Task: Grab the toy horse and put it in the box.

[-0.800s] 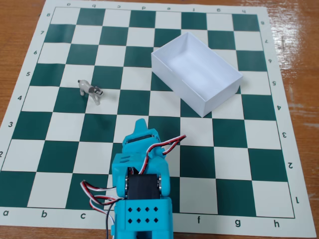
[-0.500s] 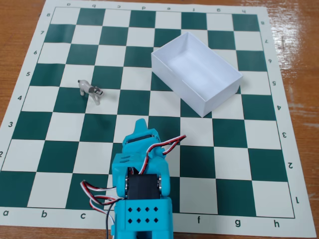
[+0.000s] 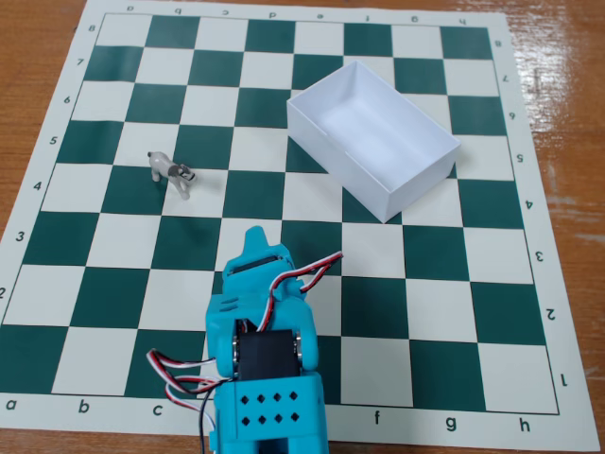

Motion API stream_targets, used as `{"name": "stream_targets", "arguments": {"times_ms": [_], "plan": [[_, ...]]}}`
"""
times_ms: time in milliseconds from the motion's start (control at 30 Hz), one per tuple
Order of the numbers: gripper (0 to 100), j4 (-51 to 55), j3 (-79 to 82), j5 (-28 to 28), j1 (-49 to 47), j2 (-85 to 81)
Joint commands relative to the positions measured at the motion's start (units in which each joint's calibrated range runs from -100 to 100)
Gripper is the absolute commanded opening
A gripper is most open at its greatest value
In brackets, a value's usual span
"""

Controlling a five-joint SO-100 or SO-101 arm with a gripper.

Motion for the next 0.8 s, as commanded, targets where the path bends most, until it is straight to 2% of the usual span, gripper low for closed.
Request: {"name": "stream_targets", "arguments": {"times_ms": [0,300,467,567,700,767], "plan": [[27,0.39,0.36,0.2,-0.55,-0.49],[27,0.31,-0.46,-0.92,1.66,-0.49],[27,5.21,-12.84,-2.44,0.66,5.08],[27,9.53,-35.23,-5.76,1.3,31.99],[27,36.61,-89.4,-8.79,4.16,79.95],[27,38.1,-104.33,-10.3,6.52,89.86]]}}
